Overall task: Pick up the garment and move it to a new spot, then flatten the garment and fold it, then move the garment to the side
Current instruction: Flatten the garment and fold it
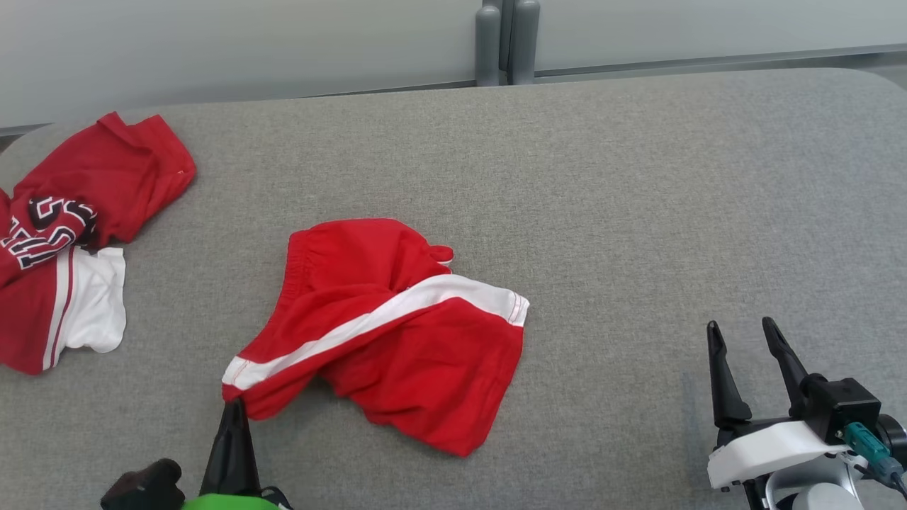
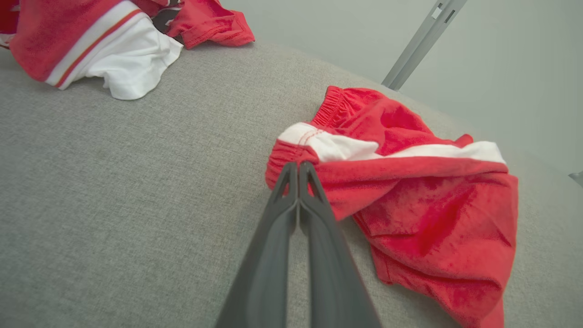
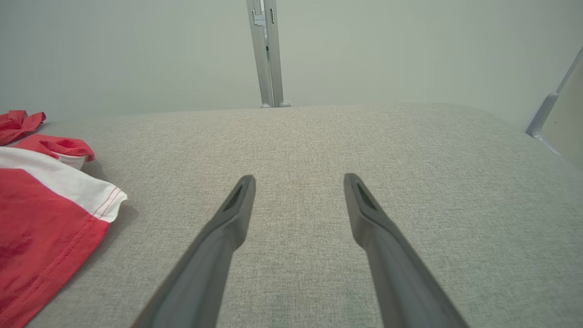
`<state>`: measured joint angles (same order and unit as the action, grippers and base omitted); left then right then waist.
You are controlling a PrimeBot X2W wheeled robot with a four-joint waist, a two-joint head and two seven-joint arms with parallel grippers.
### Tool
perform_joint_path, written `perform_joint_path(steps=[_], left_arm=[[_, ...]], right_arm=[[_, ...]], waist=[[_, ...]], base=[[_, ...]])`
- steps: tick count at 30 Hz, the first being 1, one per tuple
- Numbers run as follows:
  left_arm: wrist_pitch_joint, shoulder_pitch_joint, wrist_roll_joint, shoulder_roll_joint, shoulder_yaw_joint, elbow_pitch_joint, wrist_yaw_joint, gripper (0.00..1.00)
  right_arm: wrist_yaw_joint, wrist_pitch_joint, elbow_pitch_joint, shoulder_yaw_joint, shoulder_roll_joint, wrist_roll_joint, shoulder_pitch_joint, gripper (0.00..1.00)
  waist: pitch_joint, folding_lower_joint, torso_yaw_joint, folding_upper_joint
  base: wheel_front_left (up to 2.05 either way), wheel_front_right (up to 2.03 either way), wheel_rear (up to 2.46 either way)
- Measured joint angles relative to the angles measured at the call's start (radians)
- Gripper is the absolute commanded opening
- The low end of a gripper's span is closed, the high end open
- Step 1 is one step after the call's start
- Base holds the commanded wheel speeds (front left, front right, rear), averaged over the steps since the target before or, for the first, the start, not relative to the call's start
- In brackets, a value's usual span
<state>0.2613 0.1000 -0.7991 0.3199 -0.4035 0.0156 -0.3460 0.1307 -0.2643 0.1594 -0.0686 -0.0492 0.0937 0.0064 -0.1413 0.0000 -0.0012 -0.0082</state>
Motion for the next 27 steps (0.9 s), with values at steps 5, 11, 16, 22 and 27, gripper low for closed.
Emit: perform_joint_path(steps=[5,11,16,22,27], left_arm=[[0.001,0.087,0.100,-0.104,0.076,-0.064,0.095,0.00],[0.001,0.135,0.208,-0.195,0.139,-0.153,0.194,0.07],[0.002,0.135,0.252,-0.225,0.165,-0.189,0.268,0.39],[0.001,0.123,0.281,-0.253,0.219,-0.202,0.340,1.00],[0.001,0.123,0.293,-0.263,0.271,-0.162,0.373,1.00]], right_arm=[[0.000,0.000,0.001,0.002,-0.001,-0.006,0.010,1.00],[0.000,0.000,0.003,0.000,-0.012,-0.007,0.019,1.00],[0.000,0.000,0.007,0.008,-0.020,-0.008,0.030,1.00],[0.000,0.000,0.011,0.029,-0.025,-0.007,0.030,1.00],[0.000,0.000,-0.001,0.037,-0.028,0.001,0.024,1.00]], waist=[[0.010,0.0000,0.014,0.0000],[0.028,0.0000,0.021,0.0000],[0.038,0.0000,0.028,0.0000],[0.052,0.0000,0.033,0.0000],[0.052,0.0000,0.027,0.0000]], base=[[0.00,0.00,0.00],[0.00,0.00,0.00],[0.00,0.00,0.00],[0.00,0.00,0.00],[0.00,0.00,0.00]])
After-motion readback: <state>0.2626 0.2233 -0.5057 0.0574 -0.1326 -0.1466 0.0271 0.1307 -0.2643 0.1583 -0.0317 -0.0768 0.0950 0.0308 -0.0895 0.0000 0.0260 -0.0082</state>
